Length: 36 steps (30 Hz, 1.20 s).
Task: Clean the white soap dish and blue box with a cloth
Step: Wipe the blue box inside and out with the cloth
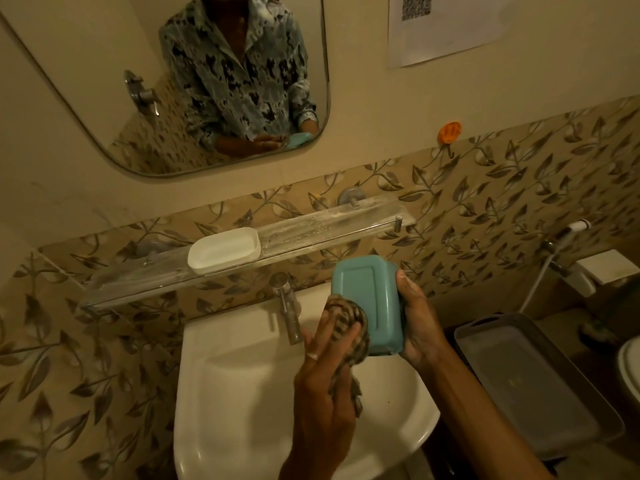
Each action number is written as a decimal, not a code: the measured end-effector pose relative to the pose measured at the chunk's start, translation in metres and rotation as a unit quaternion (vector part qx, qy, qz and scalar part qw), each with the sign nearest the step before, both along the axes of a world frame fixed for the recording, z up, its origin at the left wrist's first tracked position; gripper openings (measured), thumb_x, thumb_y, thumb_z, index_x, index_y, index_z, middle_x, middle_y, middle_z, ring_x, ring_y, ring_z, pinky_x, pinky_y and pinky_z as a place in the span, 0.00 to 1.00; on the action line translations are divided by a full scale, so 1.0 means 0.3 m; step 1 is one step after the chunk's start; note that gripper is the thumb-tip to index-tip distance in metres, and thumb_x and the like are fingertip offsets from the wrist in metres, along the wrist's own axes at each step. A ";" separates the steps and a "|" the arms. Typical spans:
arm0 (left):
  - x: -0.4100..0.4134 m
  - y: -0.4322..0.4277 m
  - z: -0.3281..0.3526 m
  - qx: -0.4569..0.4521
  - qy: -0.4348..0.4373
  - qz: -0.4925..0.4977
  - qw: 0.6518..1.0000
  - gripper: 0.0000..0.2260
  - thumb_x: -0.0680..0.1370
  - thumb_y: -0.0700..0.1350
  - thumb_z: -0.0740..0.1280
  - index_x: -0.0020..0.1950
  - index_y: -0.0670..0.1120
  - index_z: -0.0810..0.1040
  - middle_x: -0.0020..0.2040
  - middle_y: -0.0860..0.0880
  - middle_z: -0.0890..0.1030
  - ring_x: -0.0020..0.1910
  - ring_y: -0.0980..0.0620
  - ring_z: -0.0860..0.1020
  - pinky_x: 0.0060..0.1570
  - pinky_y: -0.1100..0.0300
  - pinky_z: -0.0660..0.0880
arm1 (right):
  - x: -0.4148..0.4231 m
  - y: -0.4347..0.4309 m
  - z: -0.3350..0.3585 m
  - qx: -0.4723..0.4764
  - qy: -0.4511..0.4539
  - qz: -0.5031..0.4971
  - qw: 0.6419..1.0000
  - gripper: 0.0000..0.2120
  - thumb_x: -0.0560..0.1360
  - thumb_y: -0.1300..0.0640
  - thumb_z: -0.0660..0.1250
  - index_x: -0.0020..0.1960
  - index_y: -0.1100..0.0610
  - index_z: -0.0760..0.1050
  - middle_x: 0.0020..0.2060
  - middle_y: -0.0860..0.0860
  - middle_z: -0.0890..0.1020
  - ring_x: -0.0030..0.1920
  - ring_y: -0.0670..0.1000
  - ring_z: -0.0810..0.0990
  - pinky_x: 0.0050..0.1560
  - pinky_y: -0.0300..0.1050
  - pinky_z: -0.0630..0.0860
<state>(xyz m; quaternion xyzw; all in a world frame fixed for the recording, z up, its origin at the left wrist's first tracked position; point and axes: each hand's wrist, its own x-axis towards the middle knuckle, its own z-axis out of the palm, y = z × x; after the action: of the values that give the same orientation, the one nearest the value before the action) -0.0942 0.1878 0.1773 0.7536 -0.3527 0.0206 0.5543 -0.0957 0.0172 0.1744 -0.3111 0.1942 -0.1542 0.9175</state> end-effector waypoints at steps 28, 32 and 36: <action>-0.009 -0.045 0.102 0.136 -0.074 -0.037 0.987 0.23 0.77 0.41 0.54 0.71 0.56 0.65 0.73 0.55 0.61 0.74 0.64 0.51 0.74 0.57 0.38 | -0.022 0.048 -0.029 -0.016 -0.018 -0.025 0.999 0.23 0.78 0.46 0.54 0.64 0.60 0.74 0.57 0.64 0.80 0.55 0.61 0.81 0.54 0.56 0.78; 0.042 -0.049 0.122 0.153 -0.056 -0.011 0.987 0.23 0.78 0.41 0.54 0.72 0.57 0.64 0.73 0.54 0.64 0.74 0.67 0.50 0.74 0.55 0.38 | -0.020 0.046 -0.023 -0.022 -0.013 -0.046 0.999 0.24 0.76 0.46 0.57 0.66 0.60 0.72 0.55 0.63 0.80 0.51 0.60 0.81 0.52 0.57 0.79; -0.010 -0.016 0.068 0.130 -0.059 0.005 0.990 0.22 0.77 0.46 0.53 0.70 0.63 0.64 0.71 0.64 0.57 0.73 0.69 0.49 0.74 0.49 0.49 | -0.023 0.040 -0.018 -0.031 0.007 -0.071 0.997 0.23 0.78 0.47 0.56 0.67 0.58 0.71 0.58 0.63 0.79 0.55 0.62 0.79 0.51 0.58 0.79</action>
<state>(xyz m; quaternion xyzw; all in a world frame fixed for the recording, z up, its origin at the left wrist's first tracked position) -0.0972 0.1829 0.1978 0.8184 -0.3806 0.0220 0.4300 -0.1027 0.0291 0.1692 -0.3258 0.2168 -0.2225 0.8929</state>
